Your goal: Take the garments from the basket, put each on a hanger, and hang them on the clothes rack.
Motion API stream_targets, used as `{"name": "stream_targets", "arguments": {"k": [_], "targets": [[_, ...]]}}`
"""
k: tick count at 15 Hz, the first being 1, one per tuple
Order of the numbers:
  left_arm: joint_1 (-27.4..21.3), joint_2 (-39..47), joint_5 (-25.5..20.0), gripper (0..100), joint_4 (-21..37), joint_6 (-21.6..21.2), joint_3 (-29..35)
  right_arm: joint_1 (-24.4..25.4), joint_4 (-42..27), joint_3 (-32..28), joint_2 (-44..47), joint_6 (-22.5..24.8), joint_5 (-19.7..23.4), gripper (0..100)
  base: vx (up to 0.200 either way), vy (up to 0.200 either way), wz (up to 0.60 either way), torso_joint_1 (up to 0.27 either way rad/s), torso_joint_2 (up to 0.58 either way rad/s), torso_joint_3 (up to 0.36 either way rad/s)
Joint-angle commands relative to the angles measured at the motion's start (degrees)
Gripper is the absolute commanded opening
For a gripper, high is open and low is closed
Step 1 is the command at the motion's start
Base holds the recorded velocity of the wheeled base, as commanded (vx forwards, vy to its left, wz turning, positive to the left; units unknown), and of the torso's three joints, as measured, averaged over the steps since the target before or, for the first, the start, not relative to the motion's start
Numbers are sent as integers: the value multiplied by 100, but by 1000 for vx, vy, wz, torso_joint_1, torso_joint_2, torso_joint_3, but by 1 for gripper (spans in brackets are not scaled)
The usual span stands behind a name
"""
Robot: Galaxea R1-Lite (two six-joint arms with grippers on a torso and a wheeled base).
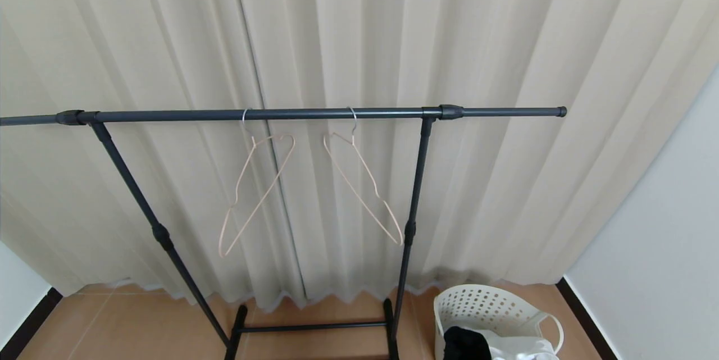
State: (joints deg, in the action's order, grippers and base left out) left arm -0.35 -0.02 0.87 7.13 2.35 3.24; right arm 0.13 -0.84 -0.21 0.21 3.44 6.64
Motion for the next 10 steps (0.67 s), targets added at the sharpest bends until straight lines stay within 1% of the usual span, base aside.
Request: {"name": "stream_targets", "arguments": {"k": [1, 3, 10], "targets": [[9, 2, 1, 100, -1, 2, 1, -5, 5, -6, 6, -63, 4, 100, 0, 0, 0, 0, 0, 0], [0, 2, 1, 100, -1, 2, 1, -5, 5, -6, 6, -194, -5, 100, 0, 0, 0, 0, 0, 0], [0, 2, -7, 100, -1, -7, 1, -5, 5, -6, 6, -194, -5, 100, 0, 0, 0, 0, 0, 0]]}}
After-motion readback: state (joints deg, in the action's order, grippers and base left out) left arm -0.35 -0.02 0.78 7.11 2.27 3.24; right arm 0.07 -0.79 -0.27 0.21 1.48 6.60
